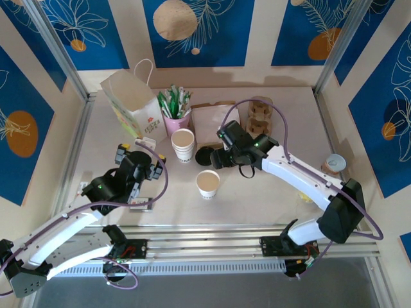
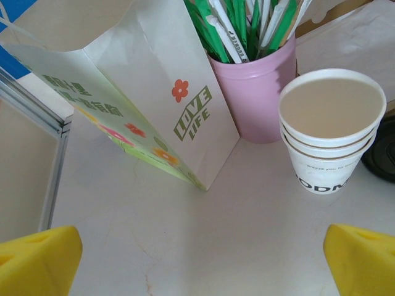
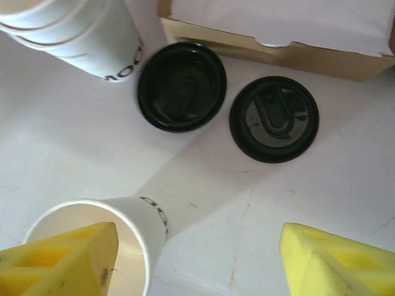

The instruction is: Pack the takeout coffee

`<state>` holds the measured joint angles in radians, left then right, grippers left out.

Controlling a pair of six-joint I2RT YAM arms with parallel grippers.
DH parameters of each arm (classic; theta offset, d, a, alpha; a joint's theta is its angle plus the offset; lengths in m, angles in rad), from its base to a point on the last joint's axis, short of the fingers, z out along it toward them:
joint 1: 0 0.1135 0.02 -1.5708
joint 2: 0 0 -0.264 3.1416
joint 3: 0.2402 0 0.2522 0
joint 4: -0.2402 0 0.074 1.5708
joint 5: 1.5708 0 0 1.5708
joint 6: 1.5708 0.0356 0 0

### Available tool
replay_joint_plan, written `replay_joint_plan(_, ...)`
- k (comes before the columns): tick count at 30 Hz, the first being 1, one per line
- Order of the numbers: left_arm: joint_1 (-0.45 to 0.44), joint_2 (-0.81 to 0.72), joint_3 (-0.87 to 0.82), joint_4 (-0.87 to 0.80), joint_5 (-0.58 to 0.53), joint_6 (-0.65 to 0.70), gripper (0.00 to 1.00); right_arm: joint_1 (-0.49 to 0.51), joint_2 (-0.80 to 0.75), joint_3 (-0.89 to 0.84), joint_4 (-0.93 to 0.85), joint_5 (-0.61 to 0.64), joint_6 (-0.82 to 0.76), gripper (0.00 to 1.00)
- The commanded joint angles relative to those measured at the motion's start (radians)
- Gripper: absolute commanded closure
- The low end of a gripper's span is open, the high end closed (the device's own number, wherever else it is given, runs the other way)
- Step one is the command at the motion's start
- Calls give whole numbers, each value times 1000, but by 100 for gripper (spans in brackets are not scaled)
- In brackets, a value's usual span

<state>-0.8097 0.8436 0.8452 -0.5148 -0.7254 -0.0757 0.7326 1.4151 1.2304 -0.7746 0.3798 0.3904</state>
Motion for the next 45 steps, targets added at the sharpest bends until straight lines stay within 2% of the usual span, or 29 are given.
replay_joint_plan(1,15,5,6,8,15,2,0,-21,34,17,-20,-10,-8,30)
replay_joint_plan(5,15,-7,3,8,10,2,0,-37,88,27,-2,10,-10,29)
replay_joint_plan(8,16,-11,2,7,14,1,0,-77,145,31,21,-39,-4,26)
replay_joint_plan(15,15,-11,2,6,18,2,0,-160,285,45,77,-62,10,22)
replay_joint_plan(24,16,-14,2,5,22,4,0,-199,431,104,121,-70,-14,16)
replay_joint_plan(29,15,-11,0,10,27,6,0,-198,483,126,121,-28,-13,14)
replay_joint_plan(45,17,0,0,10,30,7,0,-199,552,137,123,-2,-20,21)
